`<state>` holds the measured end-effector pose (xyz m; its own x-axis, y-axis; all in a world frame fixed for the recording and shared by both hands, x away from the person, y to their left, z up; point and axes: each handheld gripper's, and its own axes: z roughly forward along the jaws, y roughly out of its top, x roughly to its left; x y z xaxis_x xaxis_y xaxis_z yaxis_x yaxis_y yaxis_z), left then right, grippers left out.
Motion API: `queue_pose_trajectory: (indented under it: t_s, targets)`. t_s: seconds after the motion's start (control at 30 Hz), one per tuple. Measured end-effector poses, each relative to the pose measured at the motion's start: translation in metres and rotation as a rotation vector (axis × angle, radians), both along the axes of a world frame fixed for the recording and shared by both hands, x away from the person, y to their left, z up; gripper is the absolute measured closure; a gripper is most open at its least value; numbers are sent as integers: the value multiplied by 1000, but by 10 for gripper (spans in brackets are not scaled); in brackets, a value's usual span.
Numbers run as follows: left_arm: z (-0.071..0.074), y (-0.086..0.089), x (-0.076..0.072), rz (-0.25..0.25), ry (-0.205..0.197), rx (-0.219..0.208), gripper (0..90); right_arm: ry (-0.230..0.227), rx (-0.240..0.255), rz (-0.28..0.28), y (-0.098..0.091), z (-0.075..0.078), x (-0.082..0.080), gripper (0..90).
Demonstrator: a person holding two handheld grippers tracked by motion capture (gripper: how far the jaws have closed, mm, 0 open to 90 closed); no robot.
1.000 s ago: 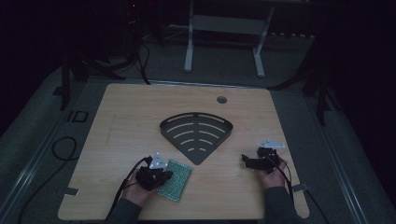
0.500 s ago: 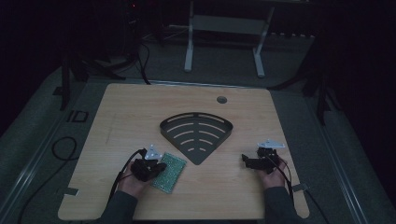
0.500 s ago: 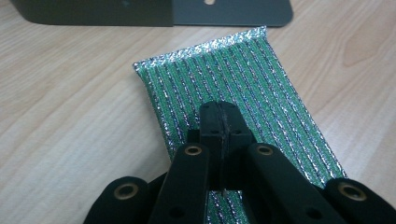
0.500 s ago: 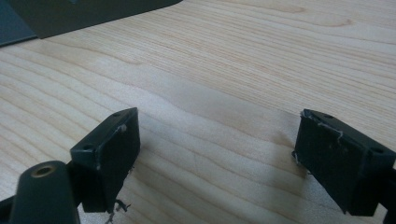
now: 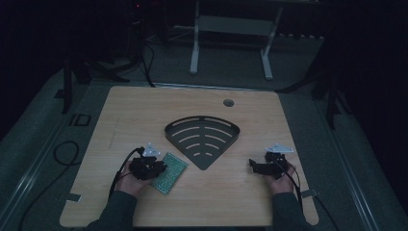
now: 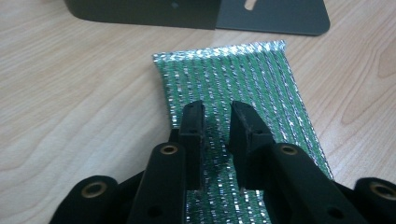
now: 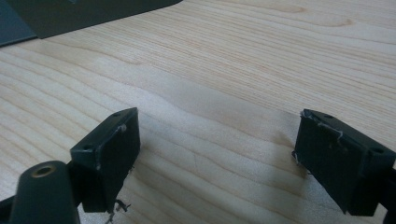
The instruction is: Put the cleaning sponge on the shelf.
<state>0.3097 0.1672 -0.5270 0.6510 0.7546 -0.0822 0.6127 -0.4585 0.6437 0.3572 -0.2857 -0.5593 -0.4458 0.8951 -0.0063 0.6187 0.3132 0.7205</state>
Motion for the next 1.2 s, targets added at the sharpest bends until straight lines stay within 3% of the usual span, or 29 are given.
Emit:
queue_pose_trajectory:
  t_s: [0.33,0.63,0.87,1.2]
  targets:
    - [10,11,11,37,31,1,683,0,0,-1,0,0,0,138]
    - [1,14,13,55,80,-6,679,0,0,-2,0,0,0,139]
    - [-2,13,15,55,93,7,664,-1,0,-2,0,0,0,138]
    - [-4,14,25,37,148,-32,696,-1,0,-3,0,0,0,139]
